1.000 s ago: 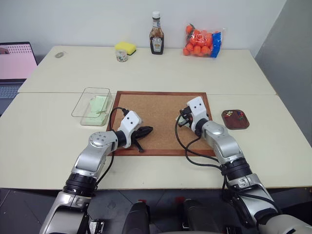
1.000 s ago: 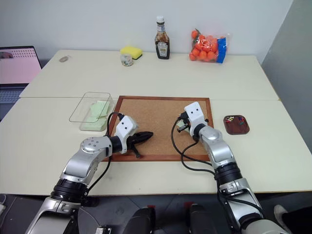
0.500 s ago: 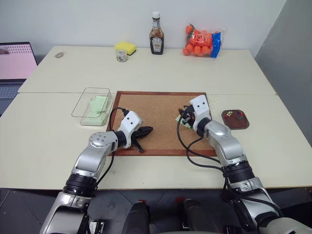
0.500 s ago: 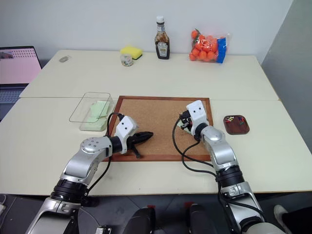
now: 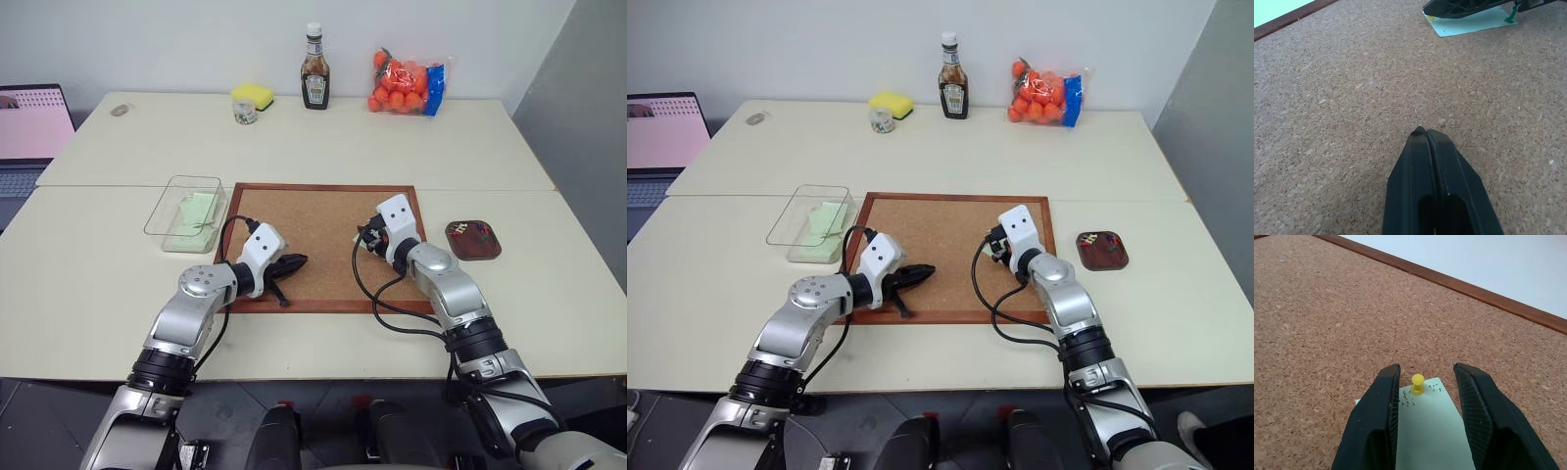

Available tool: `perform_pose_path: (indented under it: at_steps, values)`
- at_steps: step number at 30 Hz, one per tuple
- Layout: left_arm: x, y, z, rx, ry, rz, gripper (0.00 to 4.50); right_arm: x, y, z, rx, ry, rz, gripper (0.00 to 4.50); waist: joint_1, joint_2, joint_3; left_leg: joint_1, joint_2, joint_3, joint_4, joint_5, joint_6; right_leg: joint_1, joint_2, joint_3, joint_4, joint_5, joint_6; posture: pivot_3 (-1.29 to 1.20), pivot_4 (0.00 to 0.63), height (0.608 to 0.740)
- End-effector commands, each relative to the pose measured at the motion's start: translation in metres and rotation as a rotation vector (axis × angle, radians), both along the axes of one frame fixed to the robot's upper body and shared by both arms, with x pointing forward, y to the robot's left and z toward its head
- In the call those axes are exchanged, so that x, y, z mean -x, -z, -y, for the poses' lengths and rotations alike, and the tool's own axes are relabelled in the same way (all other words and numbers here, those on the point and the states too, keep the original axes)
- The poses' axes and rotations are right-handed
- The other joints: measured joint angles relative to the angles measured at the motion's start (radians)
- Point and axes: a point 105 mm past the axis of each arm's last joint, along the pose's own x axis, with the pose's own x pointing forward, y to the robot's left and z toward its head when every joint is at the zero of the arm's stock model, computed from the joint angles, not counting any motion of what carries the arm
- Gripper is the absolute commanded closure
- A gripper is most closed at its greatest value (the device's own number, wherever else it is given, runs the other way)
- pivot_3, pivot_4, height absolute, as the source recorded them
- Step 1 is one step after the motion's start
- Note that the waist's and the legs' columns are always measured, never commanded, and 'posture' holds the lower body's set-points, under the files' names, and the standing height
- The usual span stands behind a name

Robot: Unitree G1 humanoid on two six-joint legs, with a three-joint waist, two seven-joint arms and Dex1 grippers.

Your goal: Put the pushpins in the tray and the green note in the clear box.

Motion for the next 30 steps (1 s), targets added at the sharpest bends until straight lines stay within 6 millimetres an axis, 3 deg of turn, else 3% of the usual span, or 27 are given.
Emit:
perform_pose_path:
  at_steps: [1, 9, 16, 30]
  values:
    - [0.004, 0.004, 0.006, -0.008, 0.028, -0.004, 4.5, -0.004, -0.012, 0.0, 0.001, -0.001, 0.042, 3.03, 0.0, 0.0, 0.0, 0.0, 0.0, 0.0, 0.0, 0.0, 0.0, 0.0, 0.0, 0.0, 0.0, 0.0, 0.0, 0.0, 0.15, 0.74]
    - [0.005, 0.004, 0.006, -0.008, 0.029, -0.003, 4.5, -0.003, -0.008, -0.001, 0.03, -0.009, 0.031, 4.49, 0.0, 0.0, 0.0, 0.0, 0.0, 0.0, 0.0, 0.0, 0.0, 0.0, 0.0, 0.0, 0.0, 0.0, 0.0, 0.0, 0.15, 0.74]
    - [0.006, 0.006, 0.006, -0.008, 0.029, -0.003, 4.5, -0.002, -0.011, -0.002, 0.023, -0.012, 0.043, 4.49, 0.0, 0.0, 0.0, 0.0, 0.0, 0.0, 0.0, 0.0, 0.0, 0.0, 0.0, 0.0, 0.0, 0.0, 0.0, 0.0, 0.15, 0.74]
    - [0.007, 0.007, 0.007, -0.014, 0.033, -0.008, 4.5, 0.01, -0.041, -0.003, -0.112, -0.033, 0.132, 4.49, 0.0, 0.0, 0.0, 0.0, 0.0, 0.0, 0.0, 0.0, 0.0, 0.0, 0.0, 0.0, 0.0, 0.0, 0.0, 0.0, 0.15, 0.74]
